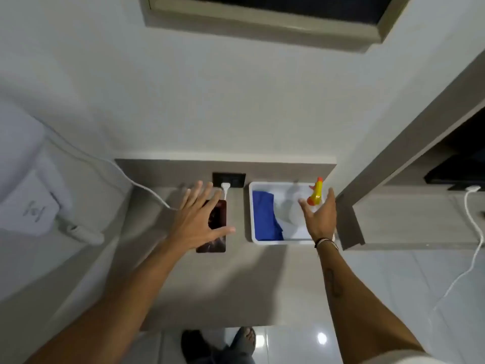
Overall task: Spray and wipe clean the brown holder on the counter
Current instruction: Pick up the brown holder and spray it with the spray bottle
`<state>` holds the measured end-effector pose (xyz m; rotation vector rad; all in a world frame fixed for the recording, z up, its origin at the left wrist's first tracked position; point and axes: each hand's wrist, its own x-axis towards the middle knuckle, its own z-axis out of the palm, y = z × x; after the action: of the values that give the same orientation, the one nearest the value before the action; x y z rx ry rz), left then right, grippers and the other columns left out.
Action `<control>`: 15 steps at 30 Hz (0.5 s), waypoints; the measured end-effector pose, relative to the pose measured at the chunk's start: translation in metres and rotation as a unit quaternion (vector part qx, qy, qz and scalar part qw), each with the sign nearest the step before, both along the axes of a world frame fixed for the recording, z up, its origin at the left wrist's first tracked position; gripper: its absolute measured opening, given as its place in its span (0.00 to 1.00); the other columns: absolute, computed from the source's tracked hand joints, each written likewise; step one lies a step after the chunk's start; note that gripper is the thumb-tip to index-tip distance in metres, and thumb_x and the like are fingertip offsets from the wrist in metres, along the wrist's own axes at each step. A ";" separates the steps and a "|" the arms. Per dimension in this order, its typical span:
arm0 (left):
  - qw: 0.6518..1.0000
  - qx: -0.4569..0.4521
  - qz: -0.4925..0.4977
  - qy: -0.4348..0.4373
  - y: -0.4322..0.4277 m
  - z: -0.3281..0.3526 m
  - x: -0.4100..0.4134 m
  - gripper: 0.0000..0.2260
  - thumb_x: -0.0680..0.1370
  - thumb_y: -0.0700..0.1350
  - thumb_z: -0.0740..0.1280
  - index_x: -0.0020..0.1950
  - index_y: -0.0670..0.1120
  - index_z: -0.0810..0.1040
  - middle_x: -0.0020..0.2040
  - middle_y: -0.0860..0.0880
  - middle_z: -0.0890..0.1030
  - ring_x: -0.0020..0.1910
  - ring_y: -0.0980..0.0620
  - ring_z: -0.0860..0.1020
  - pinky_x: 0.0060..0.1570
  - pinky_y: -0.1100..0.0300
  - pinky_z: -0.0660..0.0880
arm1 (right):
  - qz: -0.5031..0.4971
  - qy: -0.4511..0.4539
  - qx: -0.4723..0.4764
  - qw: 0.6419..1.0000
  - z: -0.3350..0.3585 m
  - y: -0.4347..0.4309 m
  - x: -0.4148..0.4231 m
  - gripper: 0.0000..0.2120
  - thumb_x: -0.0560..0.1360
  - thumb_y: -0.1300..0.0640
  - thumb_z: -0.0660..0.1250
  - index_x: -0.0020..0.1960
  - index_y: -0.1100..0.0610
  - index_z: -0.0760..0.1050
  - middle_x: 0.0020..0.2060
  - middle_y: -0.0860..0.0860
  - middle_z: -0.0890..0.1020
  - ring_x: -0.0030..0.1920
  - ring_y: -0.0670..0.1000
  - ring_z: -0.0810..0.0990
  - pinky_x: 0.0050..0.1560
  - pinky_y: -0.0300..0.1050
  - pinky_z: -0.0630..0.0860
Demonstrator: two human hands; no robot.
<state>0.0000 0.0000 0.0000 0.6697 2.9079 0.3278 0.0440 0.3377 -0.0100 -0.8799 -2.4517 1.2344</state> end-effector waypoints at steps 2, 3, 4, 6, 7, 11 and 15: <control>0.999 -0.020 -0.011 -0.029 -0.001 -0.009 0.002 0.57 0.67 0.85 0.53 0.87 0.54 0.47 0.88 0.49 0.42 0.86 0.43 0.37 0.84 0.39 0.40 | -0.024 0.004 -0.048 0.999 -0.011 0.006 -0.006 0.39 0.79 0.51 0.75 0.83 0.57 0.61 0.76 0.58 0.75 0.75 0.62 0.75 0.76 0.57 0.73; 0.999 -0.028 -0.009 -0.030 -0.003 -0.013 0.004 0.57 0.67 0.84 0.56 0.87 0.53 0.47 0.88 0.49 0.42 0.86 0.43 0.37 0.84 0.41 0.39 | -0.020 0.012 -0.057 0.998 -0.017 0.008 -0.007 0.35 0.80 0.52 0.74 0.82 0.55 0.64 0.74 0.57 0.77 0.73 0.61 0.77 0.74 0.57 0.75; 0.999 -0.027 -0.005 -0.027 -0.006 -0.016 0.005 0.58 0.67 0.83 0.60 0.87 0.52 0.47 0.88 0.50 0.42 0.86 0.44 0.37 0.83 0.43 0.38 | -0.012 0.017 -0.060 0.998 -0.022 0.009 -0.009 0.31 0.81 0.54 0.74 0.80 0.54 0.67 0.72 0.55 0.79 0.71 0.60 0.79 0.73 0.57 0.77; 0.999 -0.016 -0.001 -0.029 -0.006 -0.016 0.003 0.57 0.69 0.77 0.68 0.87 0.49 0.50 0.88 0.50 0.45 0.87 0.44 0.40 0.81 0.46 0.39 | -0.011 0.039 -0.058 0.998 -0.032 0.011 -0.016 0.25 0.81 0.56 0.72 0.77 0.52 0.72 0.69 0.53 0.82 0.67 0.57 0.81 0.71 0.55 0.79; 0.999 -0.003 0.003 -0.032 -0.005 -0.014 0.000 0.56 0.69 0.73 0.72 0.87 0.48 0.52 0.88 0.49 0.50 0.87 0.43 0.44 0.81 0.46 0.43 | -0.017 0.046 -0.053 0.997 -0.036 0.013 -0.020 0.23 0.82 0.57 0.71 0.76 0.52 0.74 0.68 0.52 0.83 0.65 0.56 0.82 0.69 0.53 0.80; 0.998 0.033 0.024 -0.049 -0.002 -0.002 -0.008 0.49 0.65 0.62 0.81 0.80 0.47 0.65 0.75 0.47 0.69 0.76 0.44 0.66 0.75 0.41 0.71 | -0.040 0.058 -0.026 0.997 -0.044 0.018 -0.034 0.17 0.84 0.56 0.69 0.72 0.54 0.78 0.59 0.56 0.86 0.58 0.58 0.84 0.58 0.43 0.77; 0.991 0.103 0.041 -0.079 -0.012 -0.001 -0.007 0.47 0.62 0.55 0.84 0.77 0.49 0.68 0.73 0.48 0.70 0.72 0.46 0.69 0.70 0.46 0.75 | -0.075 0.170 -0.050 0.981 -0.013 0.015 -0.022 0.16 0.81 0.49 0.72 0.66 0.55 0.82 0.50 0.50 0.86 0.51 0.48 0.83 0.59 0.51 0.85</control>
<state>-0.0071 -0.0121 -0.0010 0.5260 2.7773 0.6677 0.0216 0.3528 -0.0234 -0.7857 -2.0353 1.3384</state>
